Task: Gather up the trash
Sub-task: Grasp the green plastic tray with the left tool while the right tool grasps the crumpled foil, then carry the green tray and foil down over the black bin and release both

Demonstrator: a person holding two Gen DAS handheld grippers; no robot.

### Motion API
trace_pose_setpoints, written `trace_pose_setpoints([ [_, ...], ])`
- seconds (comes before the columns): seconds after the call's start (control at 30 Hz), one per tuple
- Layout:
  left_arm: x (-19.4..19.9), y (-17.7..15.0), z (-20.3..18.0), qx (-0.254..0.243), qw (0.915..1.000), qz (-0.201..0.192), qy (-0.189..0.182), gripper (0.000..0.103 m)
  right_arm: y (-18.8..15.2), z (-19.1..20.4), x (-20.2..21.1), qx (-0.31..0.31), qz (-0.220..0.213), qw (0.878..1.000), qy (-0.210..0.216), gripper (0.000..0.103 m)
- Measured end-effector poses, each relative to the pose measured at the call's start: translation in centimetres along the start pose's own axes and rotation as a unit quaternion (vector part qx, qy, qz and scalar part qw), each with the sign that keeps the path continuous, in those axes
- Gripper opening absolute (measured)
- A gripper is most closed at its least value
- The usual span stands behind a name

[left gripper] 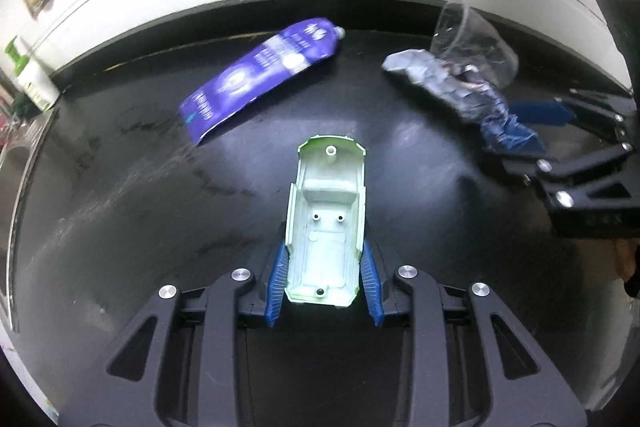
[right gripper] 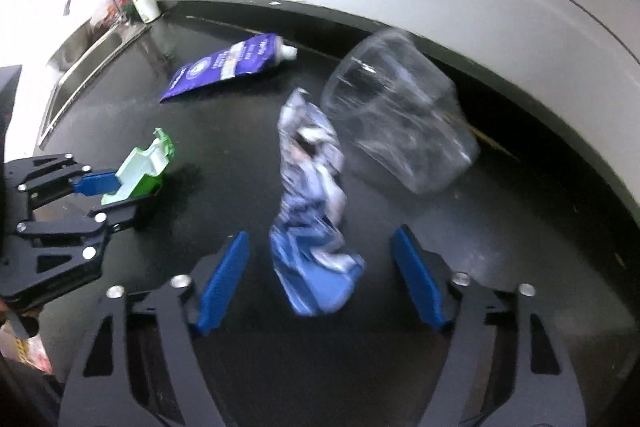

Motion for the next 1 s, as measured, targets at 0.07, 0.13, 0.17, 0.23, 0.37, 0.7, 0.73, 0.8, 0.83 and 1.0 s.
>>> trace_pose_setpoints([
  [0.07,0.1,-0.4,0.7,0.007,1.0,0.004,-0.002,0.032,0.9,1.1,-0.6,0.017,-0.002,1.0,-0.01,0.045],
  [0.13,0.5,-0.9,1.2,0.013,0.9999,0.006,-0.002,0.032,1.4,1.8,-0.9,0.031,-0.003,0.999,-0.024,0.03],
  [0.17,0.9,-1.2,1.3,0.015,0.9999,0.006,-0.003,0.032,1.6,2.1,-1.0,0.031,0.0,0.999,-0.023,0.029],
  [0.23,1.4,-1.3,1.8,0.017,0.9999,0.002,-0.003,0.032,1.6,2.4,-0.7,0.024,0.001,1.0,-0.02,0.029],
  [0.37,3.7,-2.0,2.2,0.021,0.9997,-0.011,-0.007,0.032,1.1,3.6,1.6,0.019,-0.011,1.0,-0.022,0.028],
  [0.7,10.0,-5.9,3.4,0.026,0.9989,-0.033,-0.021,0.032,-2.5,9.3,9.2,-0.033,-0.034,0.999,-0.012,0.028],
  [0.73,10.6,-6.5,3.4,0.025,0.9989,-0.035,-0.021,0.032,-3.0,10.1,10.0,-0.036,-0.037,0.999,-0.012,0.028],
  [0.8,11.5,-7.7,3.8,0.023,0.9989,-0.035,-0.022,0.032,-3.7,11.3,11.0,-0.039,-0.039,0.998,-0.013,0.028],
  [0.83,11.9,-8.2,4.0,0.024,0.9988,-0.035,-0.023,0.032,-4.1,12.1,11.6,-0.039,-0.042,0.998,-0.015,0.028],
  [1.0,14.0,-10.4,5.4,0.024,0.9985,-0.043,-0.024,0.032,-5.2,14.8,13.7,-0.045,-0.054,0.997,-0.022,0.028],
])
Point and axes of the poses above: each gripper's, at about its wrist camera, not at the fingertips, and x roughly against the way its jaws point, z to its left, y to its top, the point moved 4 cm from there along -x, roughly the way its jaws point
